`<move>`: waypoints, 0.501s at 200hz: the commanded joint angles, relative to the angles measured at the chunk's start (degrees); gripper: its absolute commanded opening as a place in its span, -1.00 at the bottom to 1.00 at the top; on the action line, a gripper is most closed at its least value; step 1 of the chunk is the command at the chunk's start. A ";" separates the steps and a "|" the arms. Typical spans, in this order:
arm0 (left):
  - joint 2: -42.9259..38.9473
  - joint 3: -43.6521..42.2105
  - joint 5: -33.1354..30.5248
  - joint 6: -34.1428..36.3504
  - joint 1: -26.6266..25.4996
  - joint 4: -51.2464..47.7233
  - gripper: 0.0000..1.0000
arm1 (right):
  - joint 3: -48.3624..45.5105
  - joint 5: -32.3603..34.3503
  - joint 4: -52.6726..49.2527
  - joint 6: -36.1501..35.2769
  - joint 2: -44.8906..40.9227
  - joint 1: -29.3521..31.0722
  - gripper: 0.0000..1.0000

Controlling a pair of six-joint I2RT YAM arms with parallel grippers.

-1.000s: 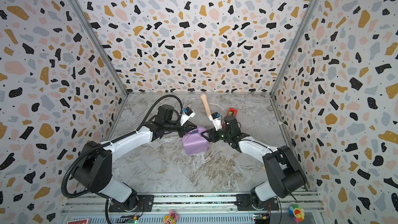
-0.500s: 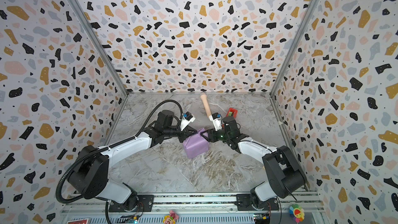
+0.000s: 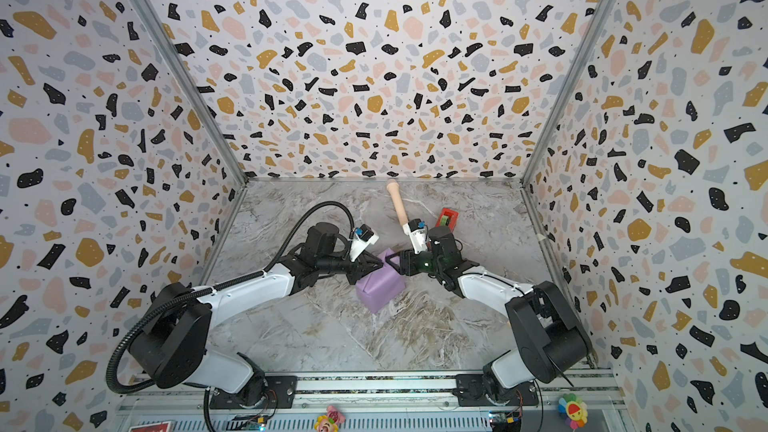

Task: Wrap the gift box in paper

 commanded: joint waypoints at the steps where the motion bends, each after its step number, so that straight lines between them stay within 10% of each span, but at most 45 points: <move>1: -1.30 -1.88 3.31 -1.71 -1.05 1.46 -0.58 | 0.31 3.86 -6.12 -0.99 -0.55 -0.02 0.13; 100: -1.50 -5.12 2.30 -0.46 -2.13 1.78 -0.24 | 1.81 1.80 -7.01 1.07 -6.63 -1.59 0.22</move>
